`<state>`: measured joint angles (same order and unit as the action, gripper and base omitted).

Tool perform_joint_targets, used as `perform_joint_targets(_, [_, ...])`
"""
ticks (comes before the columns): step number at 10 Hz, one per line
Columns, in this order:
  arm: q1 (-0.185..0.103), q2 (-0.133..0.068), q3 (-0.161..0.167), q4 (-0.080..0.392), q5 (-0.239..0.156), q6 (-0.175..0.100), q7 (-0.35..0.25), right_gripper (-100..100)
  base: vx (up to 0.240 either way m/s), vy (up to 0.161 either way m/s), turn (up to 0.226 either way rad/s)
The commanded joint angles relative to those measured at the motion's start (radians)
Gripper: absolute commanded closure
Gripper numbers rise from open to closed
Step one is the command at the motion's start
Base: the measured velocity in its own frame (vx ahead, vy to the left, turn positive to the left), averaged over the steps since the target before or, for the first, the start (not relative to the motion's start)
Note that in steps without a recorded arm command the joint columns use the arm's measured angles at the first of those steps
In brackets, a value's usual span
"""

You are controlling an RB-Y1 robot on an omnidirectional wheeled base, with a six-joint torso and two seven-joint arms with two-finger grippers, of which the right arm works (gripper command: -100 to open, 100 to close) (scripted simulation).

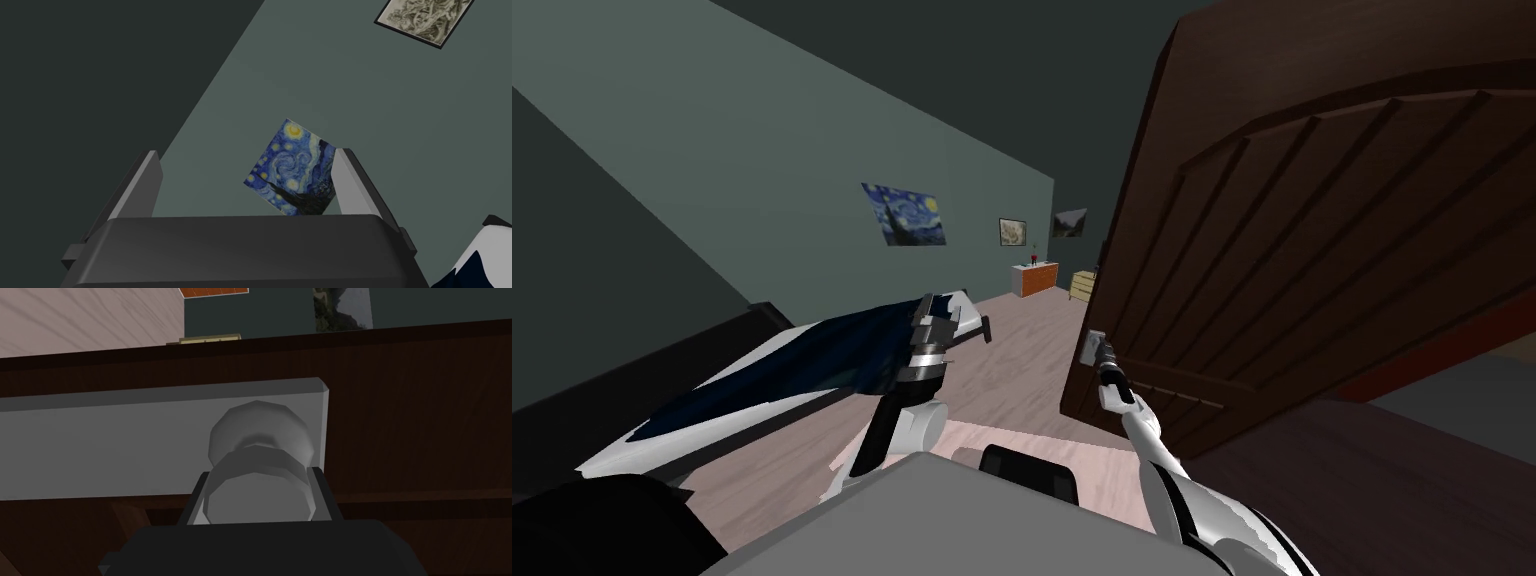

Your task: Push the door open

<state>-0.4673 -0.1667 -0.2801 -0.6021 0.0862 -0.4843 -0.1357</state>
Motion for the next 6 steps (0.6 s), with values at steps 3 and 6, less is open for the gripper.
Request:
perform_joint_targets(3, [0.007,-0.007,-0.015,-0.010,-0.007,0.003,0.006,100,0.136,0.071,-0.042])
perform_joint_targets(6, [0.012,-0.022,-0.049,-0.011,-0.021,0.002,0.019,100,0.200,0.079,-0.065])
